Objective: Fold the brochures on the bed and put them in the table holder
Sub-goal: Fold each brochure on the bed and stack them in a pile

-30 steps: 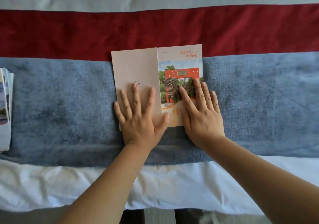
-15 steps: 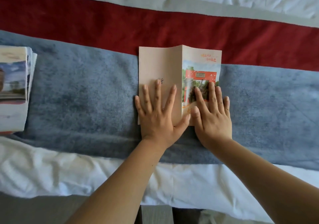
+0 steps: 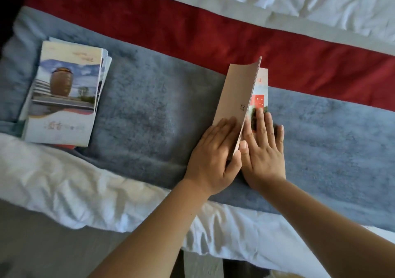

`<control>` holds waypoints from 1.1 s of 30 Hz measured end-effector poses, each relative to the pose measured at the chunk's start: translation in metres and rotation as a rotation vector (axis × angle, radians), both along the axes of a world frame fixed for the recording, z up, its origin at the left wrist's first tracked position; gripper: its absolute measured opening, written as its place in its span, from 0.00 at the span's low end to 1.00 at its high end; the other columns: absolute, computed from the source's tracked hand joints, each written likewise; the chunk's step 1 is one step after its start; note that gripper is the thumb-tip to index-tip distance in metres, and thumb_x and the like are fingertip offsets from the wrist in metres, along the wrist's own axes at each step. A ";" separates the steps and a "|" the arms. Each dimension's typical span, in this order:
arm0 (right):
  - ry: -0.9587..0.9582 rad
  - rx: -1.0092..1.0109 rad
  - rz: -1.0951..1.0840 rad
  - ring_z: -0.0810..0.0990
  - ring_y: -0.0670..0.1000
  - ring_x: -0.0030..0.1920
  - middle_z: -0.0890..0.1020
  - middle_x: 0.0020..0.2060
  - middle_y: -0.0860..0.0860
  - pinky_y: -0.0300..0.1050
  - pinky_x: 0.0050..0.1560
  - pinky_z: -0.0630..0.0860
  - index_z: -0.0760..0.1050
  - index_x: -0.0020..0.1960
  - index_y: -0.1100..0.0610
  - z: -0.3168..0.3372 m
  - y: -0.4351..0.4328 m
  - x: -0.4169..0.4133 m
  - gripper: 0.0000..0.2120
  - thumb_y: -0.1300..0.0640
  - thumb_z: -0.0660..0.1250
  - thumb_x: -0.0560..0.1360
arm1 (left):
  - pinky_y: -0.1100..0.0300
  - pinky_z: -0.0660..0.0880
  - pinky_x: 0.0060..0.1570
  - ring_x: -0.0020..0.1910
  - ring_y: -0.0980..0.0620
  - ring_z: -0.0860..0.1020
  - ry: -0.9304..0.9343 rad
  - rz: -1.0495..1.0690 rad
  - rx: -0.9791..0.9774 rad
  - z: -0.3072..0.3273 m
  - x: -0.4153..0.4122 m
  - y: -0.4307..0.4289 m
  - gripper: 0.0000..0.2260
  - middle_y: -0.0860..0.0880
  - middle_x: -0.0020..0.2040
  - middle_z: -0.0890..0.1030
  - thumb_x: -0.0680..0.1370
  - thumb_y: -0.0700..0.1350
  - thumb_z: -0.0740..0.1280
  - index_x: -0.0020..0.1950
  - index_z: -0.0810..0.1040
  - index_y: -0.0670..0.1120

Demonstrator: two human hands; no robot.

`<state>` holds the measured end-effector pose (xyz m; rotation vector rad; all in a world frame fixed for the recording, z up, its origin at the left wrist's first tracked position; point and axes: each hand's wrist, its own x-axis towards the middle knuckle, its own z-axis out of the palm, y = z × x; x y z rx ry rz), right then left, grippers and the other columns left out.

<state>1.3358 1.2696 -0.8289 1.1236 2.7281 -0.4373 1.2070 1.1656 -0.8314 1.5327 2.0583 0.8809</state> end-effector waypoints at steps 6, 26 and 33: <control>0.186 -0.105 0.039 0.42 0.58 0.83 0.47 0.84 0.50 0.65 0.80 0.43 0.38 0.83 0.43 0.005 -0.028 -0.046 0.28 0.39 0.37 0.84 | 0.52 0.74 0.65 0.61 0.43 0.79 -0.243 0.084 0.034 0.013 -0.041 -0.039 0.19 0.39 0.62 0.81 0.83 0.44 0.57 0.68 0.76 0.36; -0.021 -0.021 0.172 0.40 0.55 0.83 0.43 0.84 0.52 0.54 0.81 0.36 0.46 0.84 0.42 -0.008 -0.089 -0.146 0.30 0.41 0.46 0.83 | 0.42 0.51 0.79 0.83 0.41 0.53 0.435 0.514 -0.401 -0.011 -0.093 -0.102 0.25 0.43 0.84 0.54 0.86 0.55 0.54 0.83 0.59 0.55; -0.012 -0.103 0.111 0.41 0.53 0.83 0.46 0.84 0.48 0.53 0.81 0.38 0.52 0.82 0.38 0.001 -0.085 -0.156 0.30 0.43 0.47 0.80 | 0.42 0.50 0.79 0.83 0.42 0.53 0.393 0.516 -0.428 -0.016 -0.096 -0.095 0.25 0.44 0.84 0.55 0.85 0.57 0.53 0.82 0.61 0.56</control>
